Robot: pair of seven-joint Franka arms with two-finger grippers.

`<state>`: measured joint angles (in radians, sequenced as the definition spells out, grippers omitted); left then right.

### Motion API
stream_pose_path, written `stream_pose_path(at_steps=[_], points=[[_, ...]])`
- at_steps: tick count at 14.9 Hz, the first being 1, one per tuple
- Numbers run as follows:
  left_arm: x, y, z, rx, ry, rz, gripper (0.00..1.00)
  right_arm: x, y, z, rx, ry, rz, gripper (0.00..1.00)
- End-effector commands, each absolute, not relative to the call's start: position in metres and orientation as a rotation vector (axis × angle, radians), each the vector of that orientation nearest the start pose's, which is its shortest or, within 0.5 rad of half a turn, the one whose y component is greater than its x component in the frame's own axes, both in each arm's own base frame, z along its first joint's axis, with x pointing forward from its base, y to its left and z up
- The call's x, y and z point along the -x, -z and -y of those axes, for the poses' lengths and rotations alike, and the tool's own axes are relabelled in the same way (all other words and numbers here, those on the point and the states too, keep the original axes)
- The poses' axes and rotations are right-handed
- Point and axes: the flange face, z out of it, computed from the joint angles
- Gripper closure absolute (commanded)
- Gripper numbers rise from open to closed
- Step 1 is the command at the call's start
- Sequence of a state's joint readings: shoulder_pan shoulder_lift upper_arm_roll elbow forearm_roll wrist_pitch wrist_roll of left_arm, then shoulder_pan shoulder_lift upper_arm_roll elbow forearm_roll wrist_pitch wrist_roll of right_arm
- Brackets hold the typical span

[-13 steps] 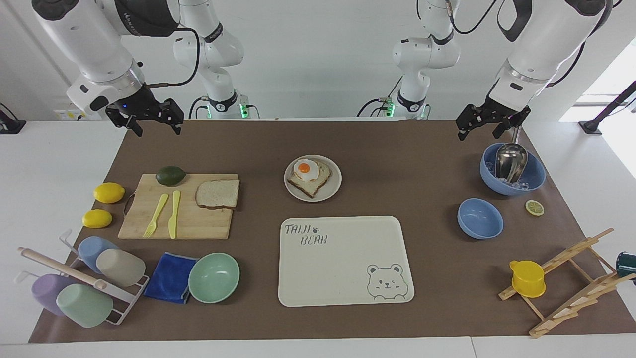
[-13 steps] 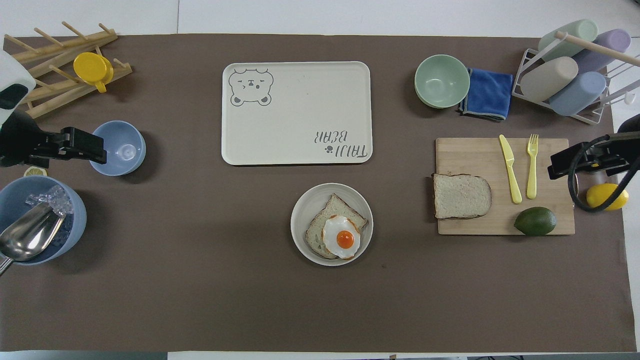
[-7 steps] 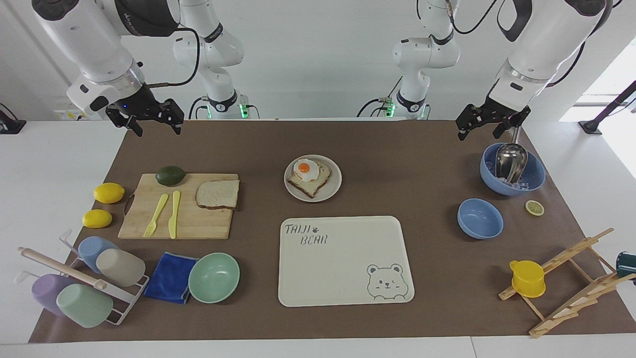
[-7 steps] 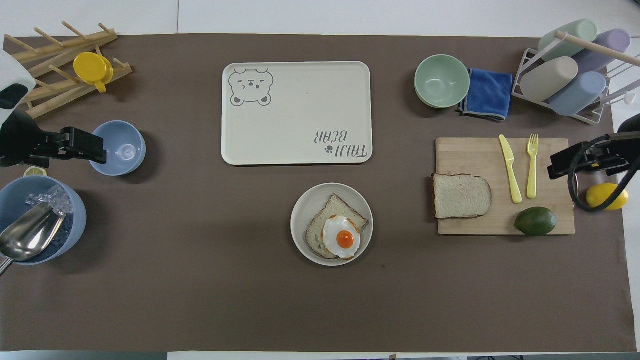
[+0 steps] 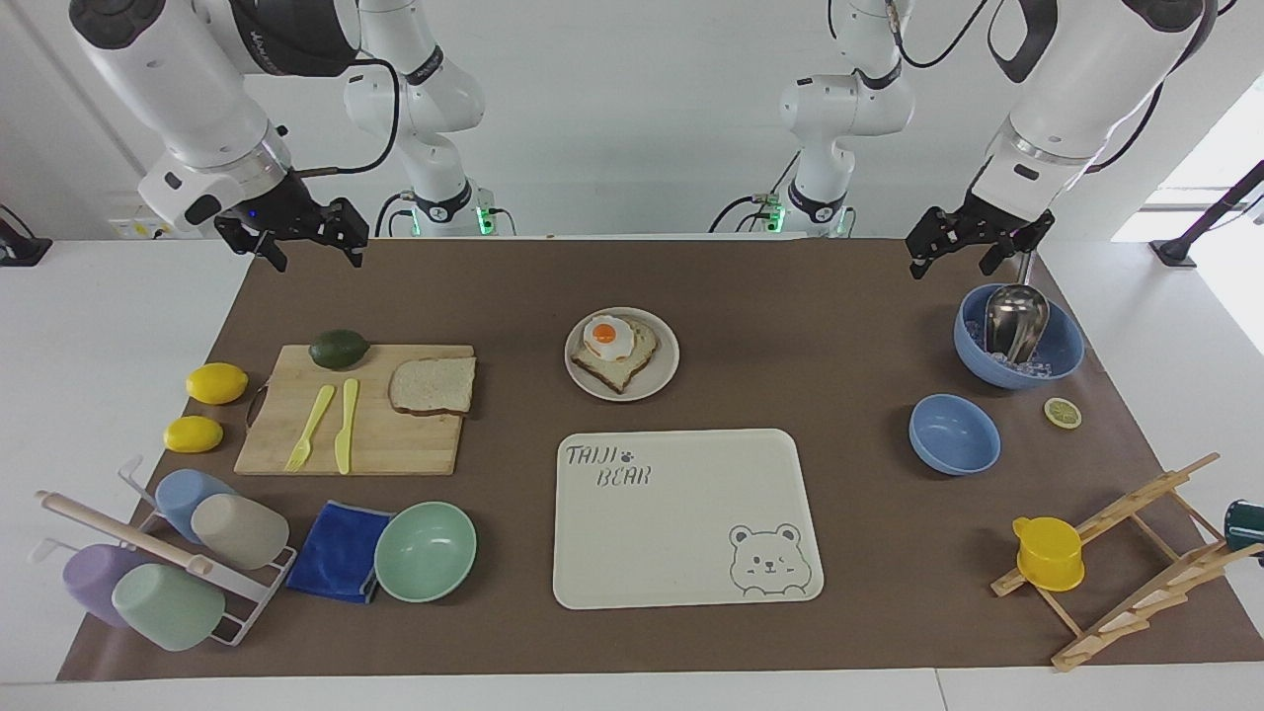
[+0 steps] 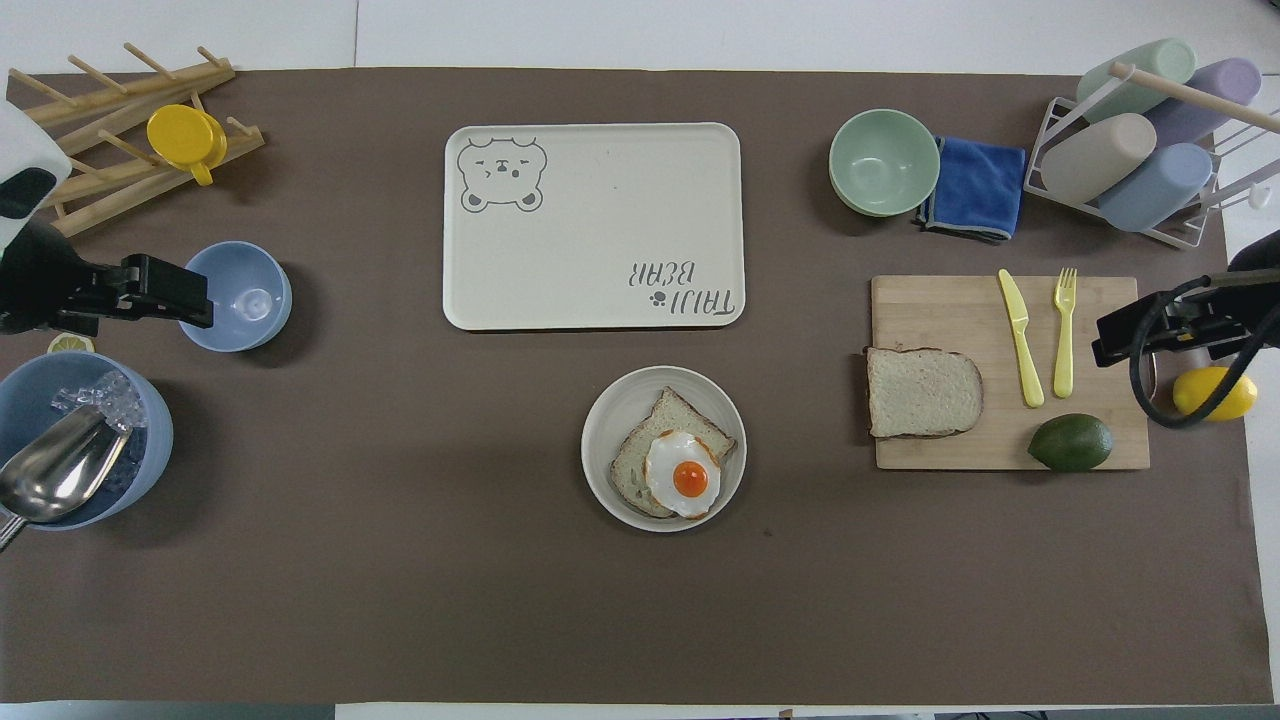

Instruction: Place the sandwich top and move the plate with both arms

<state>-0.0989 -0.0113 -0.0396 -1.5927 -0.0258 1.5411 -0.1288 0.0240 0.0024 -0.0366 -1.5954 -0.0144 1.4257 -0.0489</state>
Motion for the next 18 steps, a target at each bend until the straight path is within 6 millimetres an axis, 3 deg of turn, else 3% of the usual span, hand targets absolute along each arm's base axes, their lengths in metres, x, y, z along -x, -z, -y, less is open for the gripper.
stream_pose_path(at_steps=[1,3,4,6,8,10,12,14,17,18], points=[[-0.538,-0.617,0.075,3.15,-0.06,-0.017,0.0,-0.514,-0.578,0.0,3.274,-0.271,0.093,0.0],[-0.538,-0.617,0.075,3.15,-0.06,-0.017,0.0,-0.503,-0.543,-0.008,3.31,-0.192,0.085,0.0],[-0.538,-0.617,0.075,3.15,-0.06,-0.017,0.0,-0.506,-0.524,-0.022,3.321,-0.182,0.083,0.0],[-0.537,-0.617,0.076,3.15,-0.058,-0.019,0.0,-0.52,-0.477,-0.081,3.433,-0.232,0.125,0.0],[-0.538,-0.617,0.075,3.15,-0.06,-0.017,0.0,-0.527,-0.442,-0.117,3.503,-0.227,0.154,0.0],[-0.538,-0.617,0.075,3.15,-0.058,-0.017,0.0,-0.542,-0.408,-0.131,3.506,-0.176,0.166,0.0],[-0.538,-0.617,0.075,3.15,-0.06,-0.017,0.0,-0.547,-0.352,-0.173,3.588,-0.178,0.327,0.0],[-0.538,-0.617,0.075,3.15,-0.058,-0.017,0.0,-0.544,-0.329,-0.19,3.679,-0.15,0.362,0.0],[-0.538,-0.617,0.075,3.15,-0.06,-0.017,0.0,-0.54,-0.32,-0.211,3.678,-0.086,0.324,0.0],[-0.538,-0.617,0.075,3.15,-0.06,-0.017,0.0,-0.543,-0.302,-0.218,3.657,-0.051,0.324,0.0]])
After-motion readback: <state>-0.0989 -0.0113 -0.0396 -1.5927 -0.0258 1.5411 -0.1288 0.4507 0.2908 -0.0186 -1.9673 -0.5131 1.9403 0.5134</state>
